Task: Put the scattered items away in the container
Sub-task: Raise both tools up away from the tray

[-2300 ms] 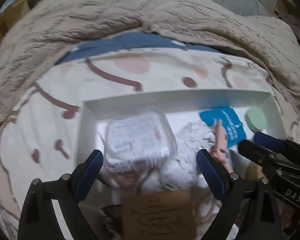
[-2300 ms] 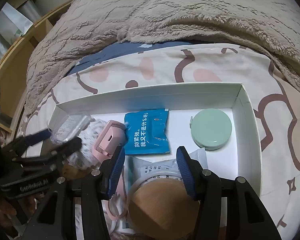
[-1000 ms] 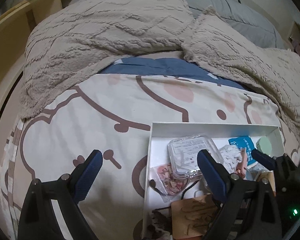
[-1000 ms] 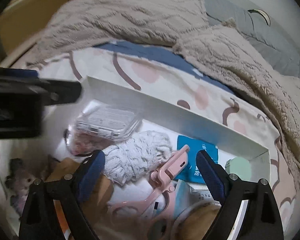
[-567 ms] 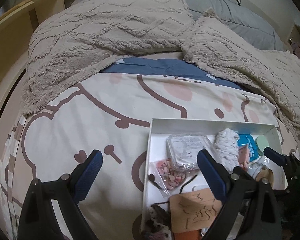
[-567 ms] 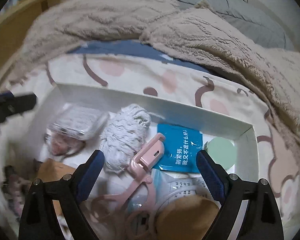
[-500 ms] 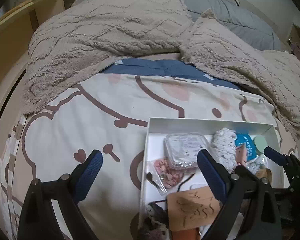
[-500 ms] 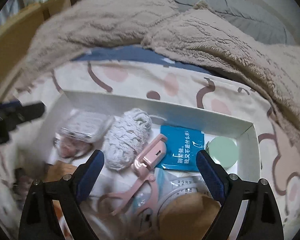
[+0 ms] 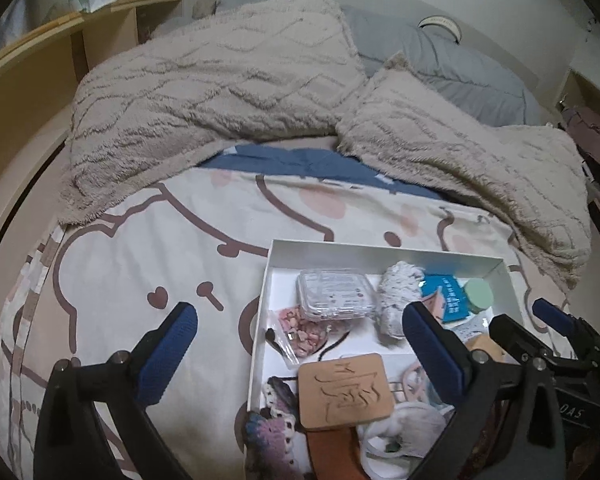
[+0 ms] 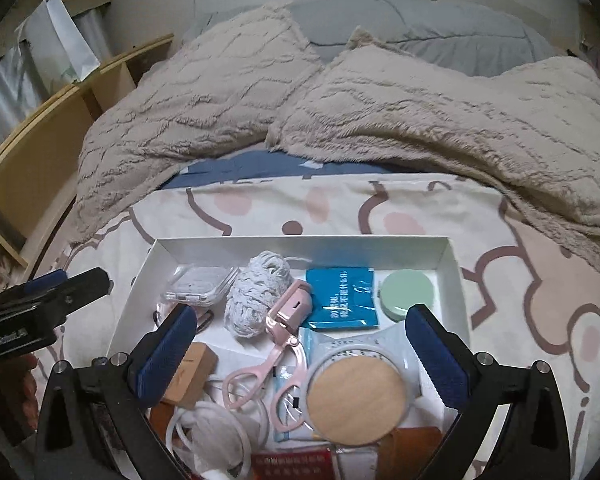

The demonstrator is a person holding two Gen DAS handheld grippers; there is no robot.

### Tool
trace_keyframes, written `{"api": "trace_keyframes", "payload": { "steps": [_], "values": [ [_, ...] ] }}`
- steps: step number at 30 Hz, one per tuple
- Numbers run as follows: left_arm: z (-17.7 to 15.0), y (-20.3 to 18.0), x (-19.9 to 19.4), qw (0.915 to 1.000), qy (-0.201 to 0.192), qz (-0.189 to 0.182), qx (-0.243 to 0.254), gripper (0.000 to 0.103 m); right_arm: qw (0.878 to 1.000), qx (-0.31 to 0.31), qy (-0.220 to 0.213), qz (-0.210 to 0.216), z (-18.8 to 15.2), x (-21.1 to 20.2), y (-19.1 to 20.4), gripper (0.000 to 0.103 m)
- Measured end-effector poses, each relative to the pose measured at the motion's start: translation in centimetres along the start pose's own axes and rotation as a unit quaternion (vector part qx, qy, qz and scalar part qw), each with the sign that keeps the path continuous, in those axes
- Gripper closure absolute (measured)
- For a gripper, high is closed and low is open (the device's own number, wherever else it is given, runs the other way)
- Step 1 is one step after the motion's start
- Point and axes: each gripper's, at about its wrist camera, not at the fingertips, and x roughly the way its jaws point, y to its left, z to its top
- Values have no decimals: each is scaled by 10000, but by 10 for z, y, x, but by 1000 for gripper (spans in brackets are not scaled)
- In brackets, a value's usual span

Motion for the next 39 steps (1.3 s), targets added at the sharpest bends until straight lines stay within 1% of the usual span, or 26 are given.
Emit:
{"api": "trace_keyframes", "payload": {
  "steps": [6, 11, 17, 24, 29, 34, 39],
  "values": [
    [-4, -7, -25, 9997, -232, -118, 38, 0, 9999, -58, -148, -31, -4, -22, 1, 0],
    [-7, -14, -47, 9989, -433, -144, 110, 0, 9994, -83, -340, -47, -6, -44, 4, 0],
    [-13, -20, -71, 9978, -602, -226, 130, 0, 9984, -22, -569, -65, -9, -71, 4, 0],
    [-19, -27, -95, 9965, -764, -233, 231, 0, 9971, 27, -763, -73, -12, -96, 5, 0],
    [-24, -31, -114, 9948, -937, -274, 296, 0, 9959, -42, -898, -85, -15, -113, 7, 0],
    [-27, -31, -133, 9919, -1163, -437, 252, 0, 9932, -101, -1157, -87, -20, -133, 7, 0],
    [-30, -31, -149, 9891, -1373, -385, 367, 0, 9900, -179, -1399, -70, -28, -153, 7, 0]
  ]
}}
